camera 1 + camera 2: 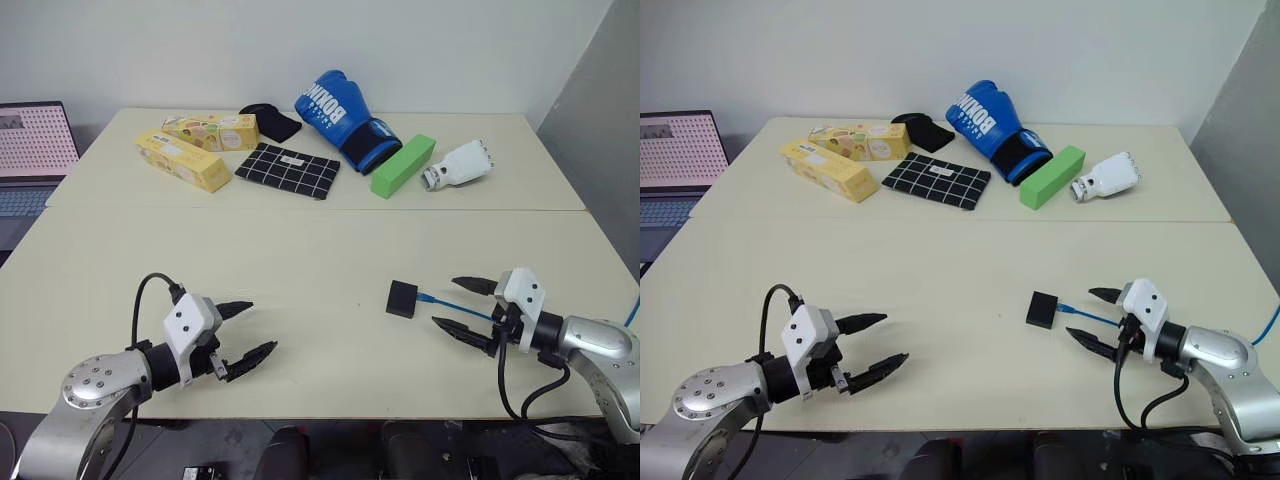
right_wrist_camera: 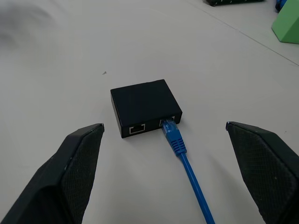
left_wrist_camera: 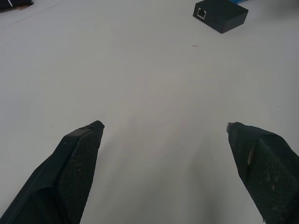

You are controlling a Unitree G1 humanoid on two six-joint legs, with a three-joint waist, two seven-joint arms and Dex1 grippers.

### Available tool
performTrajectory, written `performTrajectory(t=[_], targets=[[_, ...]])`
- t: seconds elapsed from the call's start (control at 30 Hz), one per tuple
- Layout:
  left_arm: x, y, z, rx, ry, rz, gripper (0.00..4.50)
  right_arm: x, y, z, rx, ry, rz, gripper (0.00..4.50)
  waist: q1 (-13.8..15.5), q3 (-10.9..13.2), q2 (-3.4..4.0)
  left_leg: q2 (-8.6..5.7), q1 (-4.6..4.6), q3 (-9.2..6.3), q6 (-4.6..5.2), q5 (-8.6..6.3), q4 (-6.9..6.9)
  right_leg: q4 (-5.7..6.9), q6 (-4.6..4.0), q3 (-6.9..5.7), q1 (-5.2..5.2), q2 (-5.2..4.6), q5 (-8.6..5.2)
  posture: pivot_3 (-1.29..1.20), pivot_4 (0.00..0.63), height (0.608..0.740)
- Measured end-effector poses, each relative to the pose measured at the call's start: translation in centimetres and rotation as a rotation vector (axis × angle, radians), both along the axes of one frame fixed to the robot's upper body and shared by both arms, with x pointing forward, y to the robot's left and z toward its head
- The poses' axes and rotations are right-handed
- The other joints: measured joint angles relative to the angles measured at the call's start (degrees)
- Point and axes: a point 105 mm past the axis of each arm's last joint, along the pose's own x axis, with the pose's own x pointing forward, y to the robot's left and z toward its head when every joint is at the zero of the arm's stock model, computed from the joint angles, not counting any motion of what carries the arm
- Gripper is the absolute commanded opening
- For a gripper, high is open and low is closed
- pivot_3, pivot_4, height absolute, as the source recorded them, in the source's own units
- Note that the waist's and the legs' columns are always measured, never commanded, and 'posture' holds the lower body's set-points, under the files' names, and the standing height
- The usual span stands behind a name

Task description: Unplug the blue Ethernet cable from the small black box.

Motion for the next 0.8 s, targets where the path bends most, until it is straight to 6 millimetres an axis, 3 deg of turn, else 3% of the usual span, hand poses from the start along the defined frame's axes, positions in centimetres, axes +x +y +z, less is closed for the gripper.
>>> performTrajectory(t=[0.6, 0.8], targets=[[0.57, 0.07, -0.04, 0.044, 0.000, 0.033, 4.50, 0.37, 0.13, 0.48, -0.001, -0.021, 0.001, 4.44, 0.00, 0.00, 0.00, -0.01, 0.00, 0.00, 0.00, 0.00, 0.00, 0.00, 0.00, 0.01, 0.00, 0.00, 0.00, 0.00, 0.150, 0.740], [0.60, -0.82, 0.13, 0.043, -0.011, -0.016, 4.50, 0.68, 0.24, -0.13, -0.024, -0.008, -0.028, 4.44, 0.01, 0.00, 0.00, -0.01, -0.01, 0.00, 0.00, 0.00, 0.00, 0.00, 0.00, 0.00, 0.00, 0.00, 0.00, 0.00, 0.150, 0.740]])
